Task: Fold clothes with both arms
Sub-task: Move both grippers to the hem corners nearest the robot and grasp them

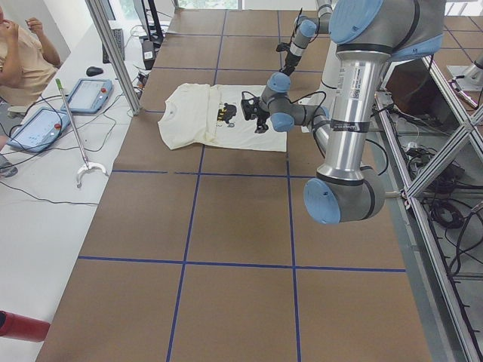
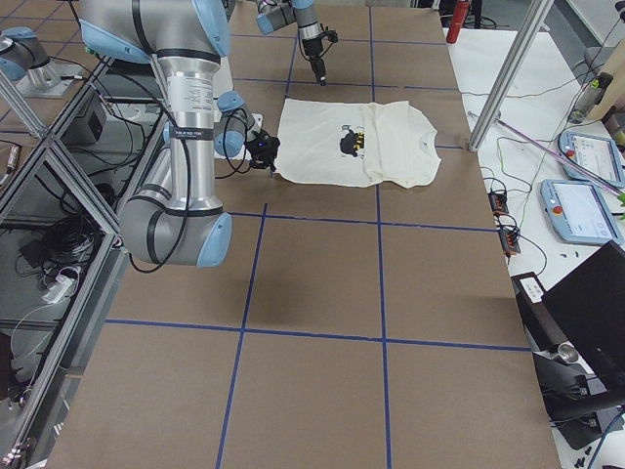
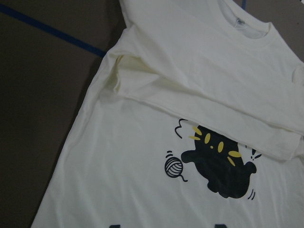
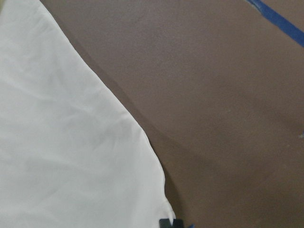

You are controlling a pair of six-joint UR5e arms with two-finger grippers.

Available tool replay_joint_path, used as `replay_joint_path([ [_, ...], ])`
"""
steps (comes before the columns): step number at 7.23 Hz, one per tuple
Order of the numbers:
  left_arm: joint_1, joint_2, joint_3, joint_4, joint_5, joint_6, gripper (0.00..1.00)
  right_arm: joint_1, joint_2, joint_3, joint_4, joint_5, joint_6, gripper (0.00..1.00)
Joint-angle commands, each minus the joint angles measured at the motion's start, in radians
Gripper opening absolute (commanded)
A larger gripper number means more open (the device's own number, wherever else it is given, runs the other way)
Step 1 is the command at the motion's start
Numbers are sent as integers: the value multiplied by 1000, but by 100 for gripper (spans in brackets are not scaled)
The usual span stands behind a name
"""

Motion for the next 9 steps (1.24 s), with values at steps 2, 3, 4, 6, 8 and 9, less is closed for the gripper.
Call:
replay_joint_path([
  [2,167,55,-11,130,74,-129,63,0,-2,-2,0,1,-2,0],
  [3,173,45,-8,153,71,-131,60,0,-2,-5,0,1,-2,0],
  [4,191,46,4,154,71,-131,59,0,1,-4,0,1,-2,0],
  [6,199,45,12,154,69,-132,57,-1,1,-5,0,-1,-2,0],
  [8,214,37,21,154,68,-132,54,-1,-4,-7,0,-1,-2,0],
  [9,233,35,27,154,68,-132,53,-1,-4,-7,0,0,-2,0],
])
